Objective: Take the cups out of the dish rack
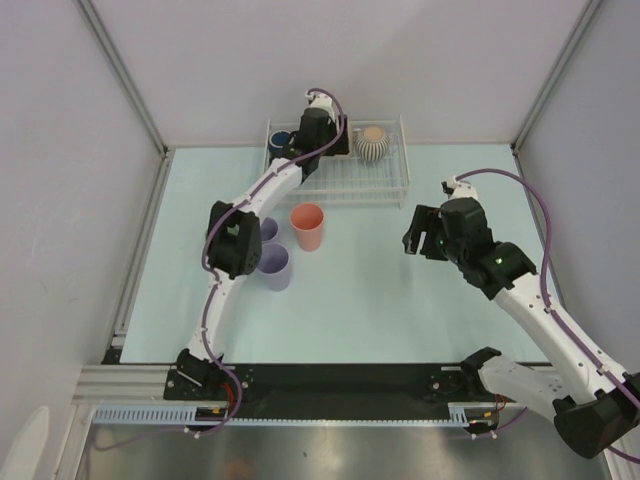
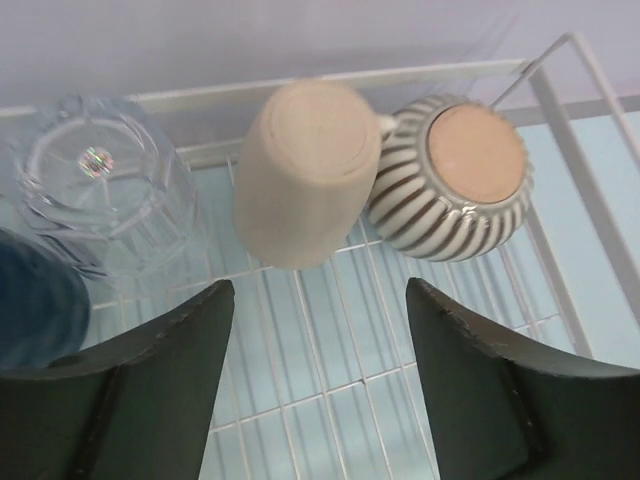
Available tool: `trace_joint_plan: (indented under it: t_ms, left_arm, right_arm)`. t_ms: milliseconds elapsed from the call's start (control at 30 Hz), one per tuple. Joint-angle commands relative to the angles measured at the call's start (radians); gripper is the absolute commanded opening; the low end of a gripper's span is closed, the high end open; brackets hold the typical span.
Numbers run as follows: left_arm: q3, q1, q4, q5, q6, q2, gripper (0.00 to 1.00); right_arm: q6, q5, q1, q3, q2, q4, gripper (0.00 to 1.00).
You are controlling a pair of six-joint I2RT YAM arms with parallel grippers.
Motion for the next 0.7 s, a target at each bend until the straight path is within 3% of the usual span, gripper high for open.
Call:
trace_joint_plan:
  t_ms: [0, 267, 667]
  left_arm:
    - [-0.013, -0.026, 0.003, -0.081, 0.039, -0.144, 0.79]
    - [-0.007, -0.026, -0.100, -0.349, 0.091, -0.162, 0.82]
    - [-0.013, 0.017, -0.214, -0.484, 0.030, -0.162, 0.80]
  right_arm:
    - [0.011, -0.006, -0.004, 0.014, -0.016, 0.036, 0.76]
    - [0.024, -0.007, -0.004, 0.008, -0.036, 0.029, 0.76]
    - [0.031, -0.032, -0.004, -0.001, -0.024, 0.048, 0.76]
